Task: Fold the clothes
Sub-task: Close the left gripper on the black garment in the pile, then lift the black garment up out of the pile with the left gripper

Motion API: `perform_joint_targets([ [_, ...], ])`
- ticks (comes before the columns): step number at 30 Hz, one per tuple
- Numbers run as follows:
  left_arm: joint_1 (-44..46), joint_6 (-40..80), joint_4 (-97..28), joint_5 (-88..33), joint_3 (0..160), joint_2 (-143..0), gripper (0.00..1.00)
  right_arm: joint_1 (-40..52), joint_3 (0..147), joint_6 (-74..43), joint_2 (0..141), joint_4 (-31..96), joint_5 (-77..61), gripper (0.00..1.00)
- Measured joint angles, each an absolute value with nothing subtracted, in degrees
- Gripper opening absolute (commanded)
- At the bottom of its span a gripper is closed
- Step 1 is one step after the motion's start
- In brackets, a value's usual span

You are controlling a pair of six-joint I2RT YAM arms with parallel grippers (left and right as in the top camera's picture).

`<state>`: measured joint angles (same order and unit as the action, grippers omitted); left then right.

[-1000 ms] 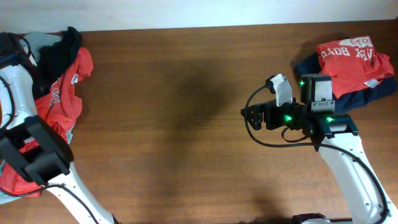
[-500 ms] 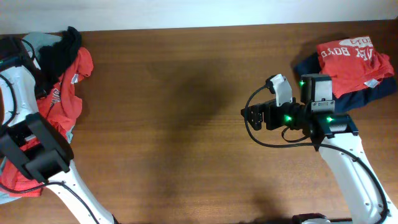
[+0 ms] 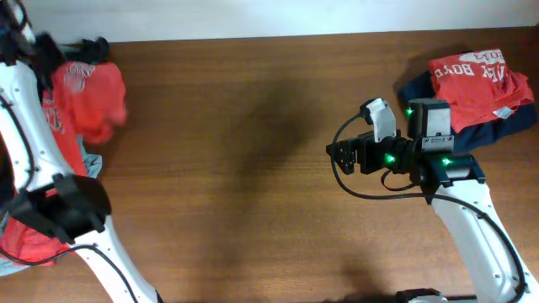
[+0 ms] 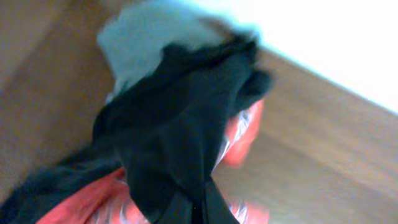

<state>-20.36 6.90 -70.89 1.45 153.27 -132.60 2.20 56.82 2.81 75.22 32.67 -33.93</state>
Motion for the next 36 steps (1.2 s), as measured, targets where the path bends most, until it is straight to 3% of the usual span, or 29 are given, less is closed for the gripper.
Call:
perform_joint_targets([
  [10, -14.1, 6.6, -75.4, 3.1, 163.5, -126.8, 0.06, 2.2, 56.8, 2.8, 75.2, 32.6, -34.0, 0.99],
  [12, -14.2, 6.3, -76.6, 3.9, 163.3, -126.9, 0.00, 2.2, 56.8, 2.8, 75.2, 32.7, -33.9, 0.99],
  [28, -14.0, 5.7, -76.3, 0.8, 163.0, -127.0, 0.00, 2.2, 56.8, 2.8, 75.2, 32.3, -33.9, 0.99],
  [36, -6.1, 5.4, -73.2, -2.8, 163.9, -126.6, 0.00, 2.2, 60.9, 2.7, 75.2, 34.1, -34.0, 0.99],
])
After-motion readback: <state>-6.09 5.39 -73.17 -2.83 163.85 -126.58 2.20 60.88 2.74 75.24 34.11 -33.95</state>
